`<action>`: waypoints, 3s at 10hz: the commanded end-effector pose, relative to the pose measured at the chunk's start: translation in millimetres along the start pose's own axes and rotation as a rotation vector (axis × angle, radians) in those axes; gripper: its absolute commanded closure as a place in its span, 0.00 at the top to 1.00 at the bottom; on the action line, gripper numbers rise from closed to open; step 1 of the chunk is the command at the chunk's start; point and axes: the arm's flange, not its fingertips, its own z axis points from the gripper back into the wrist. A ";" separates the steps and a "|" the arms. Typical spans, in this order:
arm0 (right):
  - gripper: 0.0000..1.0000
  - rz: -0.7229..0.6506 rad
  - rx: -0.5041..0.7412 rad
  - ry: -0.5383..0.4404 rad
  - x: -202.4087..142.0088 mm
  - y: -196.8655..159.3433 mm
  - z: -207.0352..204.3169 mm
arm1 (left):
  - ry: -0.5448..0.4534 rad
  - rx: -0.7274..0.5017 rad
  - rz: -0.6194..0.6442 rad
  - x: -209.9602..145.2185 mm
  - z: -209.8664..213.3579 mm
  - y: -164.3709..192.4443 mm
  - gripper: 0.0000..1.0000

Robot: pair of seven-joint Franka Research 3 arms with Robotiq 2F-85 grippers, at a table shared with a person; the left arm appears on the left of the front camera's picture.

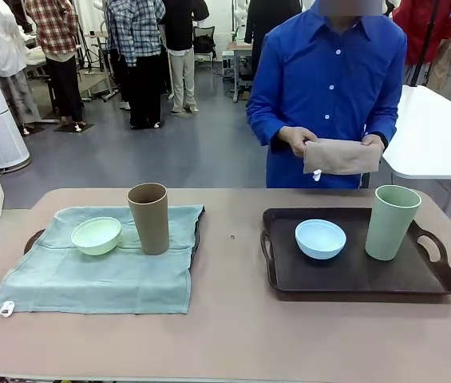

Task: Set up a tray with a mat and arrange the tableware.
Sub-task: Pick up the Picnic Bowl and Reusable plastic cup from the Handle tray in front of the human's position and hold them in the air.

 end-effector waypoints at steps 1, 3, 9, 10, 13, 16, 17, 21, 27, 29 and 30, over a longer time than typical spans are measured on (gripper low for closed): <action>1.00 0.010 0.016 0.001 1.6 -0.2 0.5 | 0.000 -0.011 -0.002 -1.2 0.1 0.2 0.59; 1.00 0.010 0.016 0.001 1.6 -0.2 0.5 | 0.000 -0.011 -0.002 -1.2 0.1 0.2 0.59; 1.00 0.010 0.016 0.001 1.6 -0.2 0.5 | 0.000 -0.011 -0.002 -1.2 0.1 0.2 0.59; 1.00 0.010 0.016 0.001 1.6 -0.2 0.5 | 0.000 -0.011 -0.002 -1.2 0.1 0.2 0.59; 1.00 0.010 0.016 0.001 1.6 -0.2 0.5 | 0.000 -0.011 -0.002 -1.2 0.1 0.2 0.59; 1.00 0.010 0.016 0.001 1.6 -0.2 0.5 | 0.000 -0.011 -0.002 -1.2 0.1 0.2 0.59; 1.00 0.010 0.016 0.001 1.6 -0.2 0.5 | 0.000 -0.011 -0.002 -1.2 0.1 0.2 0.59; 1.00 0.135 -0.132 -0.017 30.9 32.7 14.4 | -0.030 0.223 -0.207 18.9 -11.3 -78.8 0.59; 1.00 0.515 -0.298 0.263 103.6 67.6 11.0 | 0.030 0.476 -0.399 28.7 -68.1 -227.5 0.59; 1.00 0.610 -0.302 0.308 125.4 74.8 0.9 | 0.046 0.584 -0.466 26.9 -113.7 -274.0 0.59; 1.00 0.651 -0.302 0.338 130.7 72.5 -6.3 | 0.055 0.647 -0.505 22.6 -141.4 -290.5 0.59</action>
